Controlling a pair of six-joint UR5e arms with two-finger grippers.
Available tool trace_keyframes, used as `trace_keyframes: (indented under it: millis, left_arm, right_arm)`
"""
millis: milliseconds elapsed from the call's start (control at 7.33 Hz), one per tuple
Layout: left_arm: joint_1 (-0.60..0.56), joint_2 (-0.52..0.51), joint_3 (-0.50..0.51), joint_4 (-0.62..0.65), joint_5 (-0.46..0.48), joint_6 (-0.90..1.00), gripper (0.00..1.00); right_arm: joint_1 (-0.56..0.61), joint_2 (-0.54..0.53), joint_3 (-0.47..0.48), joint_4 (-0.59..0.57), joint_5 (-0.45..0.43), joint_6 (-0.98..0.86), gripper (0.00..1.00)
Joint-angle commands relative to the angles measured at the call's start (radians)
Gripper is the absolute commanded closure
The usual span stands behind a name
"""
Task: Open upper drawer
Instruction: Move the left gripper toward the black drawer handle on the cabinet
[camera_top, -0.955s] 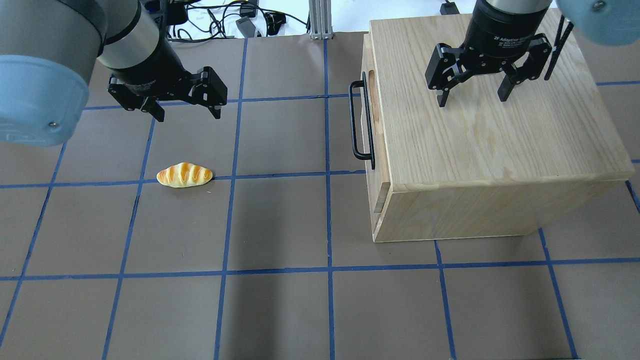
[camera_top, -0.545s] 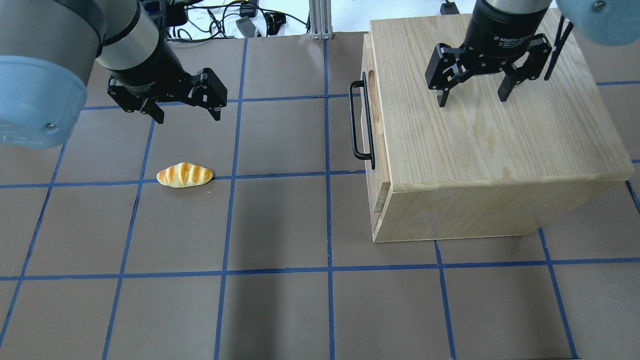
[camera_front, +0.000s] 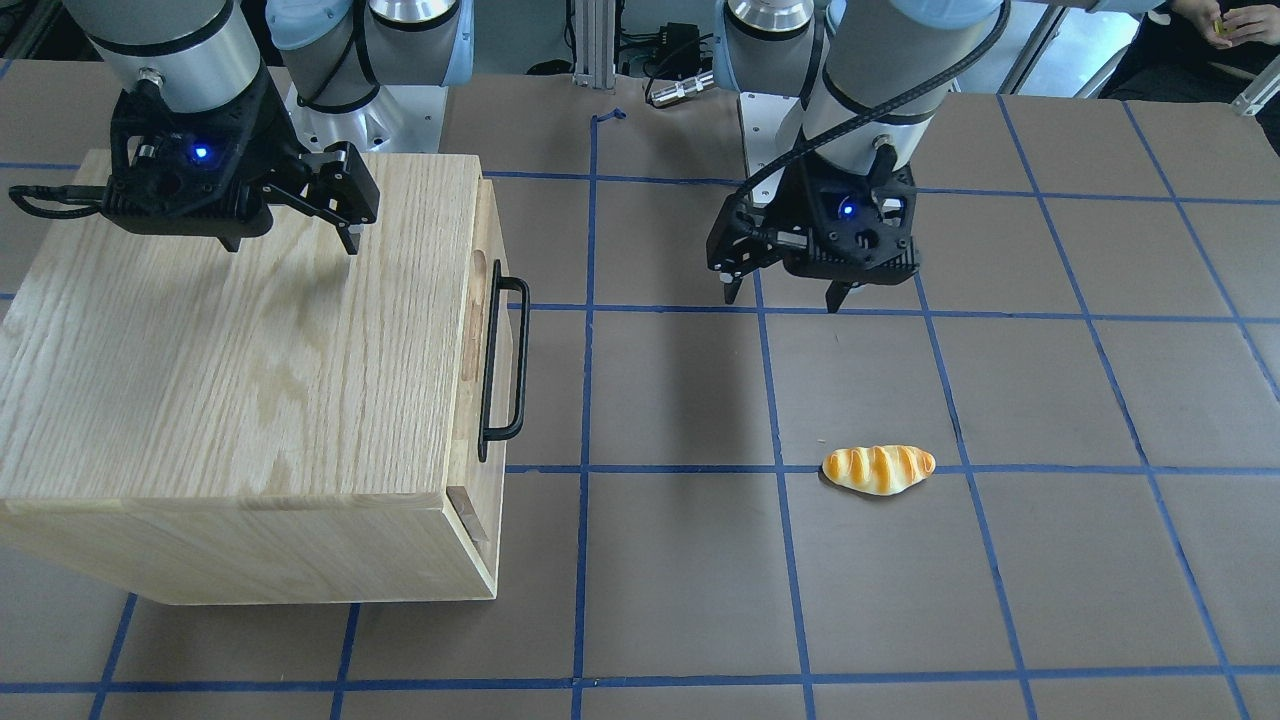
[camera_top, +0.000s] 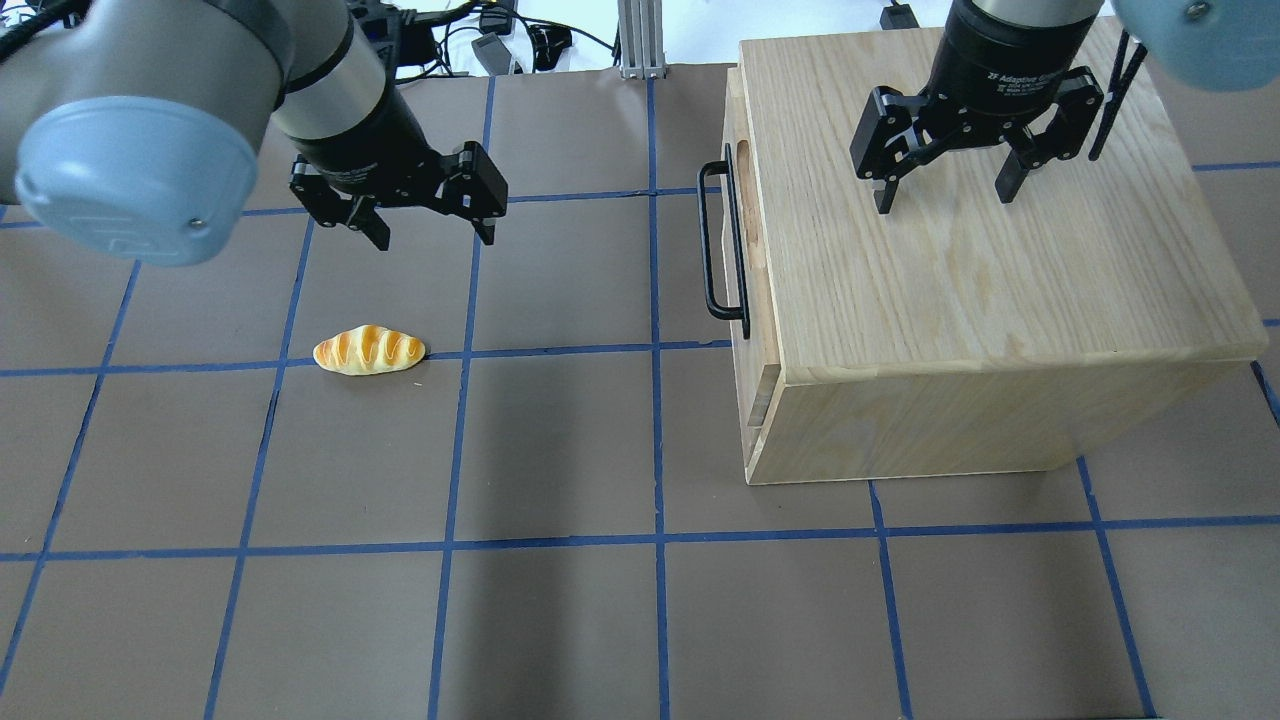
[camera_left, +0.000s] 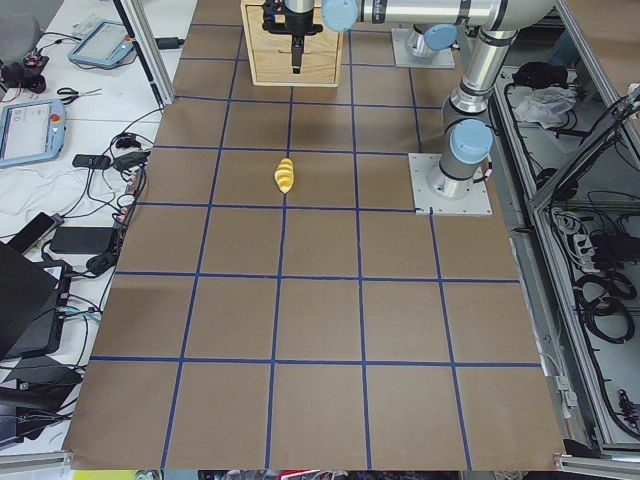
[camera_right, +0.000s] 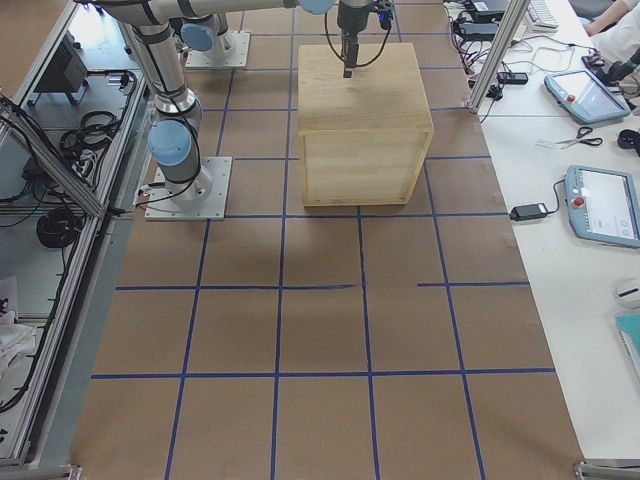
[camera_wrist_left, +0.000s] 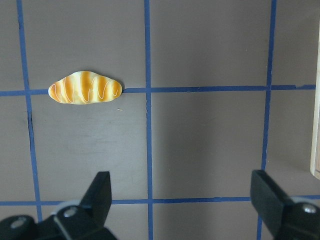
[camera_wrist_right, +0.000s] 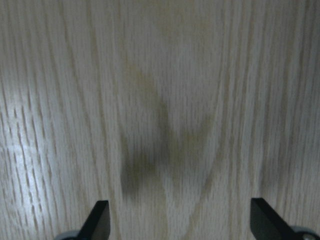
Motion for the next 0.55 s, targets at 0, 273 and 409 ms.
trace_keyframes:
  millis: [0, 273, 409]
  left_arm:
    - [-0.132, -0.083, 0.023, 0.051, -0.032, -0.116, 0.00]
    - [-0.148, -0.137, 0.024, 0.153, -0.157, -0.191, 0.00]
    - [-0.169, -0.161, 0.024, 0.211, -0.188, -0.202, 0.00]
  right_arm:
    - [0.000, 0.000, 0.000, 0.000, 0.000, 0.000, 0.00]
    - [0.000, 0.000, 0.001, 0.000, 0.000, 0.000, 0.00]
    - [0.000, 0.000, 0.000, 0.000, 0.000, -0.002, 0.00]
